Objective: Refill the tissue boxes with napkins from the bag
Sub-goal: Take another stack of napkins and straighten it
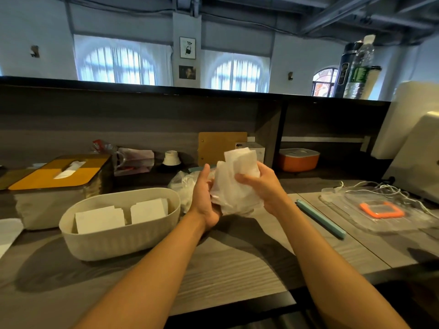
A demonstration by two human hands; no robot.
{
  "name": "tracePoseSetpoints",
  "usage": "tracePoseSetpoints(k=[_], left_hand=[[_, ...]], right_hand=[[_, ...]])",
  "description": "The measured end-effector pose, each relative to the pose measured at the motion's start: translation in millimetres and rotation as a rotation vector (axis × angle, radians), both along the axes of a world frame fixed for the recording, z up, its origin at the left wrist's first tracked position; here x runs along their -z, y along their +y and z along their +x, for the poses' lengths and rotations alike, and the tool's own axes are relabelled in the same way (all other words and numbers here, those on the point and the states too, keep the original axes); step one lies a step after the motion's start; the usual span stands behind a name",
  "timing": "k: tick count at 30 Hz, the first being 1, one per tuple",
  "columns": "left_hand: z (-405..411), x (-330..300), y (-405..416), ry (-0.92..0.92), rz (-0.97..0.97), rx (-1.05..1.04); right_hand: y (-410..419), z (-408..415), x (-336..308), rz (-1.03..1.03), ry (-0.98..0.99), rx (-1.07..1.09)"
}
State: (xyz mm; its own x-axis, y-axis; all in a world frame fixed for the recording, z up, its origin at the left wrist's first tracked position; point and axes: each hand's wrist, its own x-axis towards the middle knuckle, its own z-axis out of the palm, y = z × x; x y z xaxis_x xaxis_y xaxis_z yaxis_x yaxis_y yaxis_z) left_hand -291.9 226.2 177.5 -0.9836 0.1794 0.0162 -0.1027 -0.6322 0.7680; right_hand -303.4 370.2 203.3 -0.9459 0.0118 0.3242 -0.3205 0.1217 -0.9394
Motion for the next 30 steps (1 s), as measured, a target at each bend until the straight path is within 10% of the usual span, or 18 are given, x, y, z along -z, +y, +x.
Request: tracePoseSetpoints(k=[6,11,15,22,30], left_hand=[[3,-1,1,-0.030,-0.193,0.065],[-7,2,5,-0.081,-0.156,-0.085],[-10,5,4,-0.163,-0.032,-0.016],[-1,8,14,-0.051,-0.052,0.134],[0,8,17,-0.006,-0.192,0.078]], right_hand=[[8,-4,2,0.020,-0.064,0.022],[13,-8,6,-0.341,-0.329,0.151],[9,-8,0,-0.520,-0.168,0.090],[-26,-7,18,-0.113,0.019,0.170],[-12,-5,10,-0.149,0.126,0.096]])
